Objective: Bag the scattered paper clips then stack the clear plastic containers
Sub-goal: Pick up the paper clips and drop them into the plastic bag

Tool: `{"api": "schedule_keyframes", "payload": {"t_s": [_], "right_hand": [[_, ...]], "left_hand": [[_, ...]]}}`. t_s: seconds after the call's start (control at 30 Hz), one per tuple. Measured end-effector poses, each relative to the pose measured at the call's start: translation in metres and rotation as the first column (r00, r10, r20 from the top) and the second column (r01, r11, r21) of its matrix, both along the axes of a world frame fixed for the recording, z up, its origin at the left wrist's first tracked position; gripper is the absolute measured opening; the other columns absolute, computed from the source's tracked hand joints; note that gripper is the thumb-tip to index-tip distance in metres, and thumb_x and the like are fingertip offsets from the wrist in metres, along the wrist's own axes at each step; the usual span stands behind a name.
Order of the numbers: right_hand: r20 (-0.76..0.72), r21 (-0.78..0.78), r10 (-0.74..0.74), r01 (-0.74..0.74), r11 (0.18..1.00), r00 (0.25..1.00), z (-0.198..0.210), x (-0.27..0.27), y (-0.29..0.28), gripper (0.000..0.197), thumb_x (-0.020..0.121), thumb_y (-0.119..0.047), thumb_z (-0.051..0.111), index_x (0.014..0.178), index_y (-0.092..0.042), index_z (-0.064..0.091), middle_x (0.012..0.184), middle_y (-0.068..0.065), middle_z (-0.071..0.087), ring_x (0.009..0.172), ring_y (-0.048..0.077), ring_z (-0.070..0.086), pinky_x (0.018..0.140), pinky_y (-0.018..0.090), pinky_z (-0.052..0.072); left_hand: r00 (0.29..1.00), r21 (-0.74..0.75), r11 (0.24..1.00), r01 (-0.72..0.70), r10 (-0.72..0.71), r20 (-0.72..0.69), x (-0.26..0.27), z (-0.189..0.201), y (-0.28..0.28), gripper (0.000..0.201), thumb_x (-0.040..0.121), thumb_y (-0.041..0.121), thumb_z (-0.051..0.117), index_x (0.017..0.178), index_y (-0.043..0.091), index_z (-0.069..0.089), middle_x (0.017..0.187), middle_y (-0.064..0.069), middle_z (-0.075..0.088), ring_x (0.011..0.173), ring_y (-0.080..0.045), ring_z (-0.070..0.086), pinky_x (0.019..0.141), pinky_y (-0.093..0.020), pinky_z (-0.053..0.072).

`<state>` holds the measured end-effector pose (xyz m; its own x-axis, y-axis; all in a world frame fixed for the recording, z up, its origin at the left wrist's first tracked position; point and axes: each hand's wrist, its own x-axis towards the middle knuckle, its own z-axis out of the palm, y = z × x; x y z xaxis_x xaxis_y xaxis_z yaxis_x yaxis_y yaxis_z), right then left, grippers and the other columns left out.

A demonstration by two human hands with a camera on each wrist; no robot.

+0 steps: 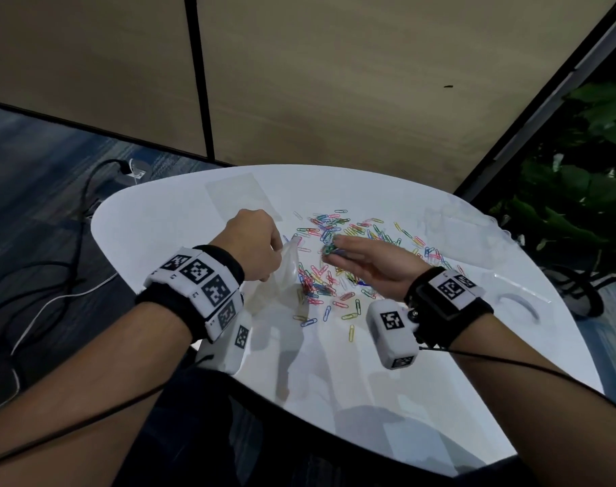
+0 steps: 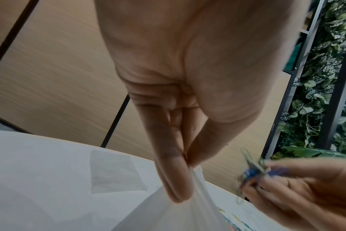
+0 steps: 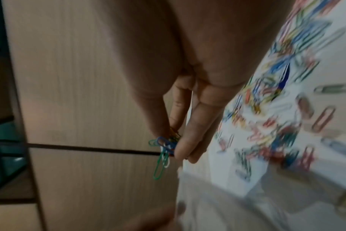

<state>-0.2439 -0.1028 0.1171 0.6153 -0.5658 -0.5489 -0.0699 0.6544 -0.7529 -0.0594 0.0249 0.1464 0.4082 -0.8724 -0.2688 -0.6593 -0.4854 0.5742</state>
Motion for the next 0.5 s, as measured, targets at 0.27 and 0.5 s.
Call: {"api": "schedule_keyframes", "payload": {"t_s": [0.27, 0.5], "right_hand": [[-0.171, -0.285, 0.128, -0.173, 0.943, 0.977, -0.012, 0.044, 0.048, 0.027, 0.081, 0.012, 0.066, 0.108, 0.01, 0.068, 0.108, 0.027, 0.069, 0.091, 0.029, 0.068, 0.083, 0.026, 0.059], [-0.546, -0.703, 0.045, -0.487, 0.519, 0.836, -0.016, 0.054, 0.054, 0.021, 0.079, -0.008, 0.069, 0.095, -0.017, 0.079, 0.076, -0.002, 0.073, 0.06, -0.001, 0.064, 0.06, 0.016, 0.054]], "left_hand": [[0.999, -0.048, 0.998, 0.031, -0.031, 0.007, -0.007, -0.001, -0.002, 0.021, 0.084, 0.005, 0.06, 0.084, 0.012, 0.08, 0.064, -0.005, 0.074, 0.067, -0.016, 0.075, 0.061, -0.021, 0.054], [0.999, -0.054, 0.998, 0.028, -0.029, -0.033, -0.004, -0.002, 0.001, 0.024, 0.084, 0.003, 0.058, 0.081, 0.013, 0.079, 0.068, -0.007, 0.077, 0.065, -0.014, 0.076, 0.067, -0.026, 0.061]]}}
